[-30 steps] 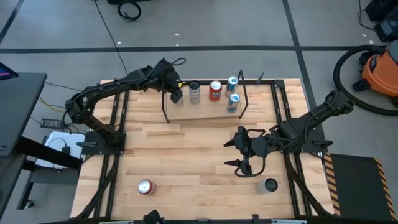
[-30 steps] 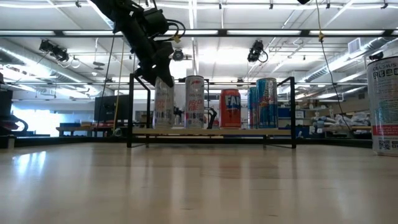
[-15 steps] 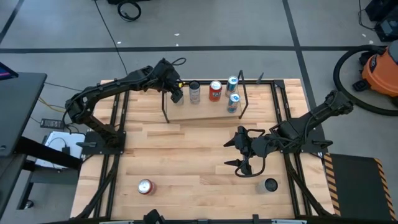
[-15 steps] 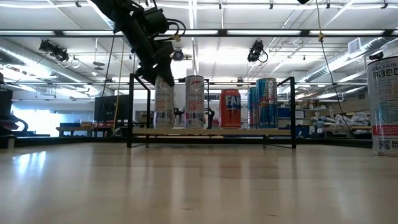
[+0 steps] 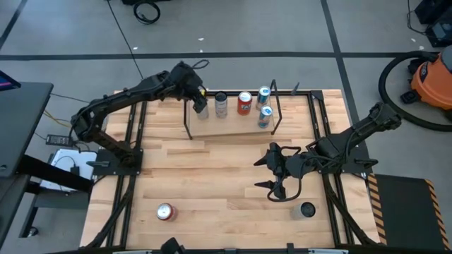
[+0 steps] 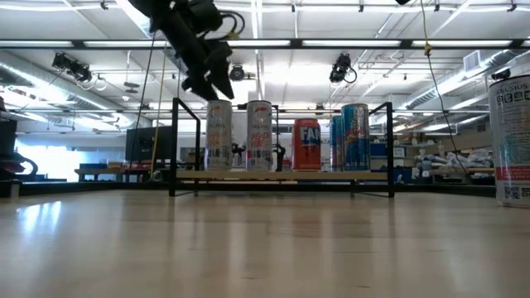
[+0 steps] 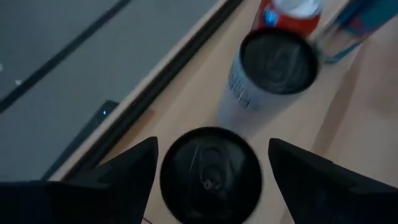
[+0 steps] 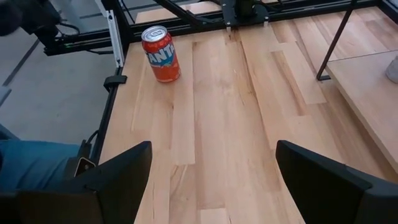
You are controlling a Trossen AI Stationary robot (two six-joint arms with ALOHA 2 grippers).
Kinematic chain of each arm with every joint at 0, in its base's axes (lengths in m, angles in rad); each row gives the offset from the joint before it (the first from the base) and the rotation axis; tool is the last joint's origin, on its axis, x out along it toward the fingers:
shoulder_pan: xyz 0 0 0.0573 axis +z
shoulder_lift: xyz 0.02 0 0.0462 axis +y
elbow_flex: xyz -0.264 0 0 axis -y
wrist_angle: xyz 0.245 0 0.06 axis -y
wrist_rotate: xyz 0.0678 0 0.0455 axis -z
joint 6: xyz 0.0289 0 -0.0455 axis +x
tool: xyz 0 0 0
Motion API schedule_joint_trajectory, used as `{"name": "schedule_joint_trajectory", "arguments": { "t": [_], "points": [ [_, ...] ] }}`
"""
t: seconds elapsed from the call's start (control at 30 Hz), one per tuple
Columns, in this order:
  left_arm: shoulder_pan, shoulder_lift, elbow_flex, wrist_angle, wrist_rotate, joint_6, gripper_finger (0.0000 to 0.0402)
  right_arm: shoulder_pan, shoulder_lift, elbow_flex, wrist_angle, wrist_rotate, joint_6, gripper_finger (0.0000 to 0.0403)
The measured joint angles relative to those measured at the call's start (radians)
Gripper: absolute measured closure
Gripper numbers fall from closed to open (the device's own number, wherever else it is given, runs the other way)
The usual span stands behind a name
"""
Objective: Place canned beverage on shelf
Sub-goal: Put the left white and pink soda can on the shelf, then put the orange soda can aligned with the other orange soda can on the shelf
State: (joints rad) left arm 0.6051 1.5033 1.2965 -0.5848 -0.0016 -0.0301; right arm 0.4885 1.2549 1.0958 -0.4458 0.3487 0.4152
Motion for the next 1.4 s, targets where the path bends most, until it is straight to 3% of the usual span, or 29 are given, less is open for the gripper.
{"name": "schedule_joint_trajectory", "arguments": {
  "t": [0.2,0.4,0.9,1.4],
  "points": [
    [-0.004,-0.052,0.072,-0.015,0.004,-0.001,0.0095,-0.001,0.000,0.000,0.002,0.015,0.009,0.0051],
    [-0.047,-0.111,0.085,-0.036,0.076,-0.005,0.0095,-0.001,-0.002,0.000,-0.005,0.027,0.060,0.0051],
    [-0.426,-0.190,0.086,-0.198,0.087,-0.077,0.0095,-0.001,-0.013,0.000,-0.025,0.018,0.055,0.0051],
    [-0.766,-0.190,0.086,-0.431,-0.076,-0.566,0.0095,-0.001,-0.013,0.000,-0.106,0.016,0.053,0.0051]
  ]
}}
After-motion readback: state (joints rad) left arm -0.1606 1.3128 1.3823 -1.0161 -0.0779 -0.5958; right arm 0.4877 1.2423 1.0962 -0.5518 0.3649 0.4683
